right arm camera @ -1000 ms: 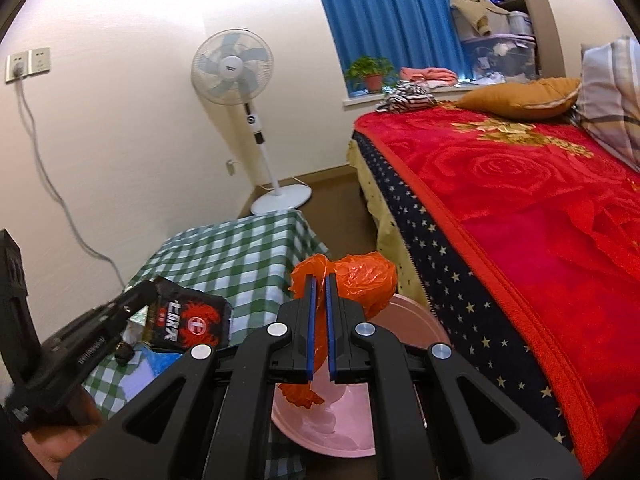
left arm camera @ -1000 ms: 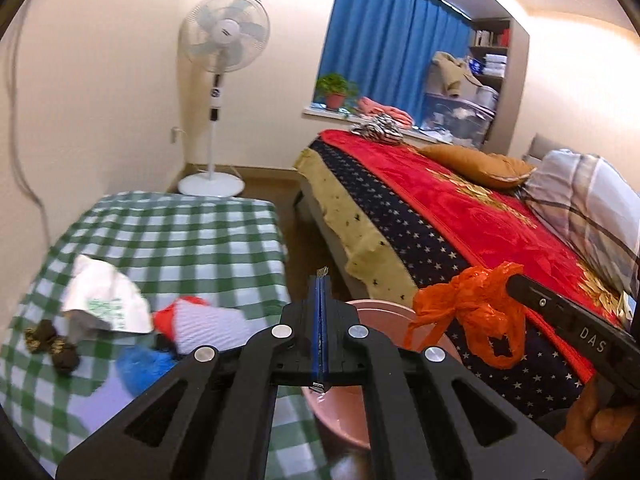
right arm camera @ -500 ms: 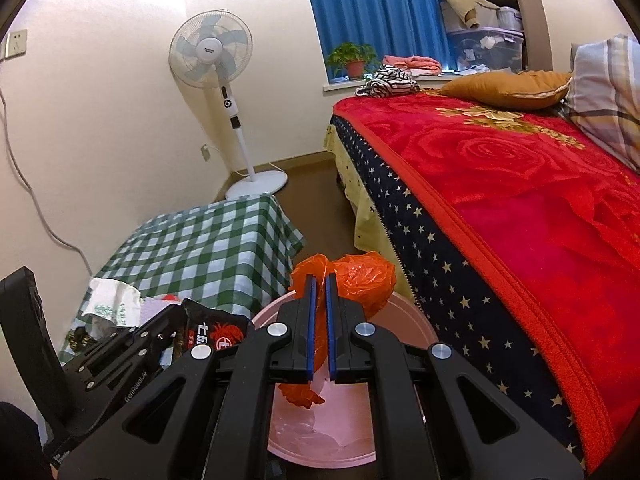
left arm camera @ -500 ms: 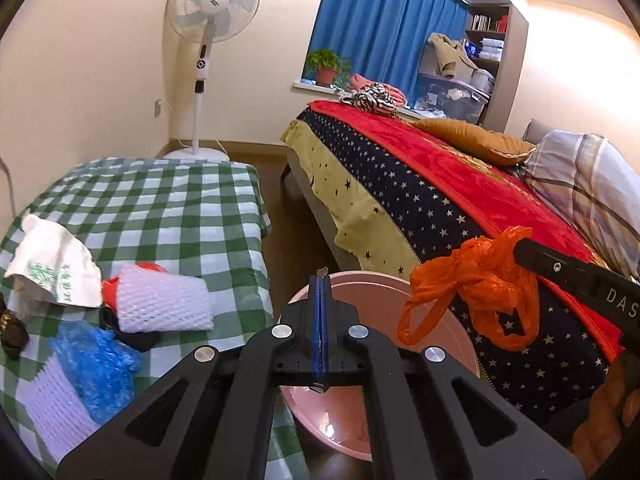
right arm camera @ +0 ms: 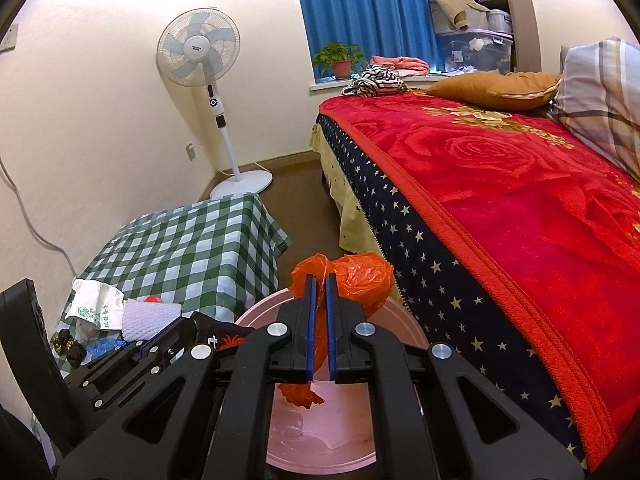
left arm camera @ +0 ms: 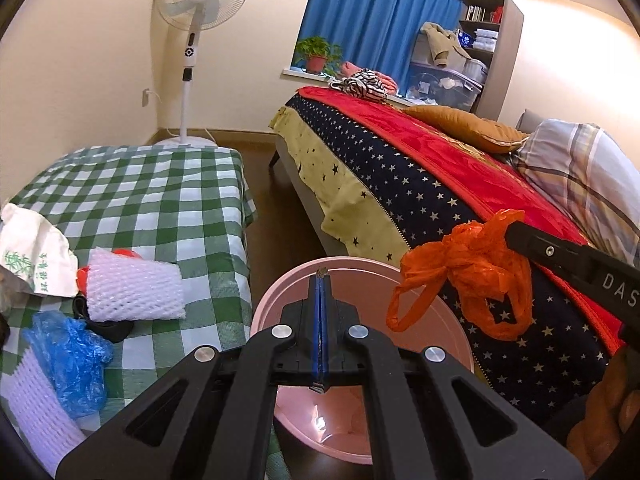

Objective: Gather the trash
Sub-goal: 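Carry the orange bag and black packet over the pink bin with both tools, then open both tools to drop the bag and packet into the pink bin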

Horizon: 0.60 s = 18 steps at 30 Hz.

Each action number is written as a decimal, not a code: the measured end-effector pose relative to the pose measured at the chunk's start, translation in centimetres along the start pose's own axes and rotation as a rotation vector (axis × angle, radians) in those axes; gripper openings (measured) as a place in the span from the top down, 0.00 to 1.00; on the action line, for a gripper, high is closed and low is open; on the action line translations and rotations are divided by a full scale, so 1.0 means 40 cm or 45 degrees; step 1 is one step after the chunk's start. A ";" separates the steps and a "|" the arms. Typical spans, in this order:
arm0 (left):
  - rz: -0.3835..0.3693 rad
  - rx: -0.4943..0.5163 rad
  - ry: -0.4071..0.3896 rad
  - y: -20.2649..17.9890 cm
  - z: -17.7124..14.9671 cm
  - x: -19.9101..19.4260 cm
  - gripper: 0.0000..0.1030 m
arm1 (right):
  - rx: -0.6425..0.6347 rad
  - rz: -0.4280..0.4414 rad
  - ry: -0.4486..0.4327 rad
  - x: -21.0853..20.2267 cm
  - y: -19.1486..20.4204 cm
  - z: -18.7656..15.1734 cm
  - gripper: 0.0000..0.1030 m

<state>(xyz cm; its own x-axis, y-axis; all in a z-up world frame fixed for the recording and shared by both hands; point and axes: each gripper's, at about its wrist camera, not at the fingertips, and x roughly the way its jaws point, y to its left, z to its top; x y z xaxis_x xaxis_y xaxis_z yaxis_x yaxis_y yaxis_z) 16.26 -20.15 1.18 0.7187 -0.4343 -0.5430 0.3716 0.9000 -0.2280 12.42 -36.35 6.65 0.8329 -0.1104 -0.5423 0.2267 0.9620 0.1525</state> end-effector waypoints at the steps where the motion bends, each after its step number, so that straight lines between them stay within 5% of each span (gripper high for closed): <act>1: 0.000 -0.002 0.000 0.000 0.000 0.000 1.00 | -0.002 -0.001 -0.003 -0.002 0.001 0.000 0.95; 9: -0.063 -0.009 -0.033 0.000 0.015 -0.013 1.00 | 0.008 -0.011 -0.020 -0.009 -0.003 0.001 0.91; 11: -0.099 -0.020 -0.029 0.002 0.019 -0.010 0.93 | 0.015 -0.007 -0.017 -0.009 -0.006 0.000 0.87; 13: -0.089 -0.017 -0.035 0.004 0.019 -0.012 0.71 | 0.022 -0.015 -0.030 -0.015 -0.009 -0.001 0.72; 15: -0.083 -0.027 -0.050 0.013 0.019 -0.022 0.69 | 0.035 -0.027 -0.049 -0.023 -0.013 0.001 0.62; 18: -0.080 -0.054 -0.057 0.031 0.021 -0.032 0.69 | 0.050 -0.028 -0.062 -0.031 -0.018 0.001 0.60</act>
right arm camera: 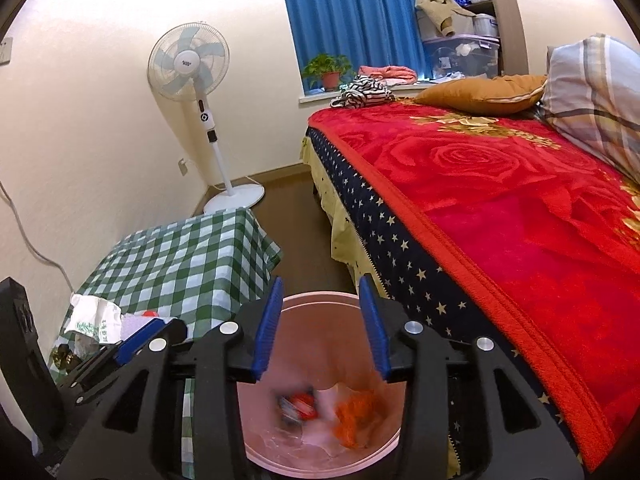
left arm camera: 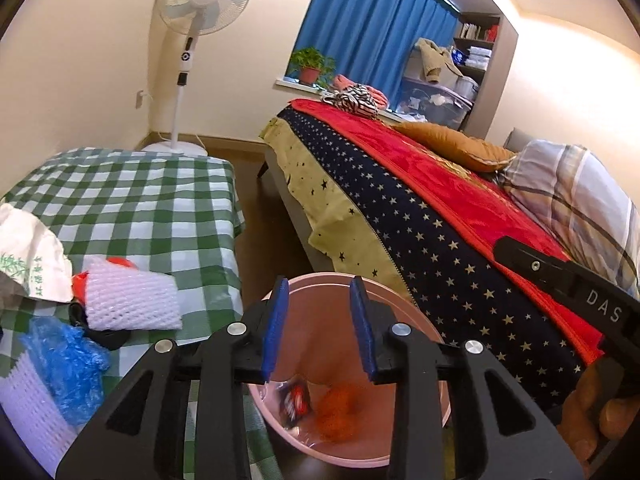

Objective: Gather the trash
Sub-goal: 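Open both tools to drop the bag and packet into the pink bin, then move both tools back over the remaining trash on the bed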

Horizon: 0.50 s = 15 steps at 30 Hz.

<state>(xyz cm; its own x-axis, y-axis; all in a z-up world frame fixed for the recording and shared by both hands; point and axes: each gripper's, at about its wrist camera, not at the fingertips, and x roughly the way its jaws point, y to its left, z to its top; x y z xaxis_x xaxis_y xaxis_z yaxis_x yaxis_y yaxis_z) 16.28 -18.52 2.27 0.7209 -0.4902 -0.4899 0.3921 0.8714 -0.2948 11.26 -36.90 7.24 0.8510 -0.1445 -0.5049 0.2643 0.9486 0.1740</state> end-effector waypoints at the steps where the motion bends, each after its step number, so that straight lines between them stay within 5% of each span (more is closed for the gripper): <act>1: 0.002 -0.005 -0.005 0.005 0.000 -0.005 0.69 | 0.002 0.000 -0.006 -0.003 -0.001 0.001 0.60; 15: 0.166 0.018 -0.170 0.045 0.005 -0.131 0.59 | -0.058 0.039 -0.156 -0.054 0.049 -0.018 0.60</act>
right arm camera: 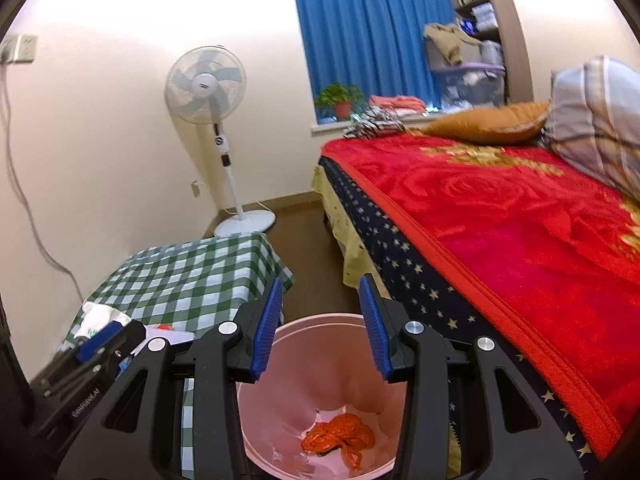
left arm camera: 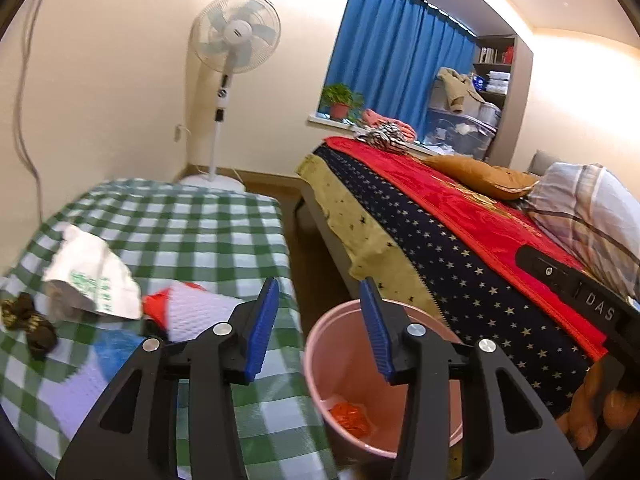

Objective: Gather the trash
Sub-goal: 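Move both tools back over the remaining trash on the bed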

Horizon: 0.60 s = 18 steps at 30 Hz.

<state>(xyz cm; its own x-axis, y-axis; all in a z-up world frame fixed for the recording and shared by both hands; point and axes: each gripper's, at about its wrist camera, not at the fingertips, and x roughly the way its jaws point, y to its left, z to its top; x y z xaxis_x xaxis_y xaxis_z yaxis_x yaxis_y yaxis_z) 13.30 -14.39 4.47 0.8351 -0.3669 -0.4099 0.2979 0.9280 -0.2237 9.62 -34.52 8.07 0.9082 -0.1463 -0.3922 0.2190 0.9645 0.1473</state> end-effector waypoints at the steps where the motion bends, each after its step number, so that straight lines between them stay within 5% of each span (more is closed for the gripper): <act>1: 0.011 0.005 -0.007 0.004 0.001 -0.011 0.59 | -0.009 0.009 -0.008 -0.005 0.009 -0.002 0.61; 18: 0.111 -0.004 -0.039 0.136 0.001 -0.153 0.59 | -0.102 0.172 0.073 -0.030 0.136 -0.052 0.61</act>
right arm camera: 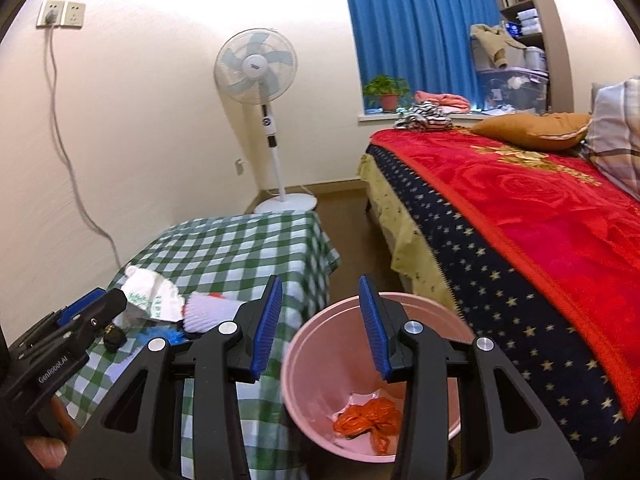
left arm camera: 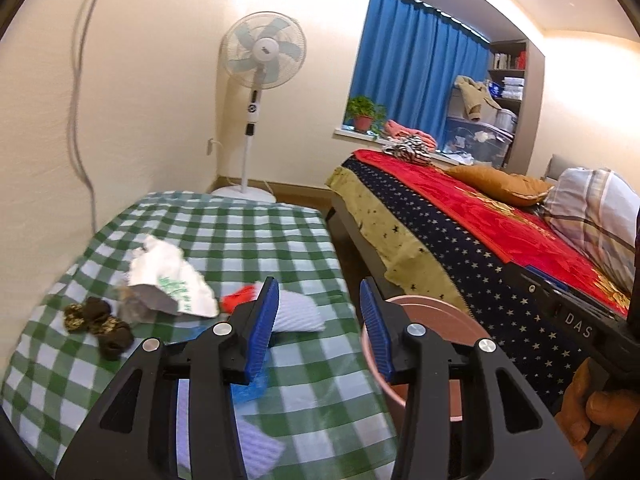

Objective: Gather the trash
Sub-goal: 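Move both tools back over the remaining trash on the bed, then grasp the blue plastic bag with the right tool while the left tool grasps the brown patterned cloth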

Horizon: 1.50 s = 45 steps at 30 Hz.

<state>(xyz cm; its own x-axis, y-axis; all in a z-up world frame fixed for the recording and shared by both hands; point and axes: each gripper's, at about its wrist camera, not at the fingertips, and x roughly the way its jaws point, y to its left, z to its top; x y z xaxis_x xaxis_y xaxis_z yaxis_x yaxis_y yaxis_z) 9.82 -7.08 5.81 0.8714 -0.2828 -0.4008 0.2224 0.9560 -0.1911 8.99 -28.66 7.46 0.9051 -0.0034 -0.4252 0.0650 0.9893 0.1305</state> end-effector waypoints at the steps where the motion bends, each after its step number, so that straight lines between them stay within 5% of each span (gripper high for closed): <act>1: 0.017 -0.012 0.003 0.015 -0.002 -0.002 0.59 | 0.003 0.015 0.008 0.005 0.009 -0.003 0.61; 21: 0.362 -0.261 0.046 0.296 -0.048 -0.009 0.76 | -0.040 0.346 0.194 0.177 0.247 -0.097 0.75; 29: 0.428 -0.352 0.091 0.365 -0.069 0.022 0.76 | -0.084 0.447 0.295 0.234 0.331 -0.145 0.71; 33: 0.469 -0.383 0.123 0.390 -0.083 0.050 0.76 | -0.115 0.450 0.328 0.259 0.359 -0.165 0.59; 35: 0.494 -0.411 0.154 0.406 -0.091 0.069 0.74 | -0.112 0.451 0.358 0.275 0.362 -0.174 0.59; 37: 0.517 -0.442 0.182 0.422 -0.100 0.087 0.59 | -0.105 0.449 0.390 0.294 0.362 -0.183 0.58; 45: 0.562 -0.507 0.265 0.466 -0.116 0.137 0.59 | -0.129 0.442 0.481 0.347 0.371 -0.215 0.58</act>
<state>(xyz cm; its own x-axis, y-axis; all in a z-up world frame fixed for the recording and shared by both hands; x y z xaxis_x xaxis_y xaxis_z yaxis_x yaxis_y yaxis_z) 16.71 8.83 -4.10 0.7319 0.0844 -0.6762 -0.3533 0.8955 -0.2706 18.89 -12.77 -4.19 0.6499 0.3618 -0.6684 -0.2698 0.9320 0.2422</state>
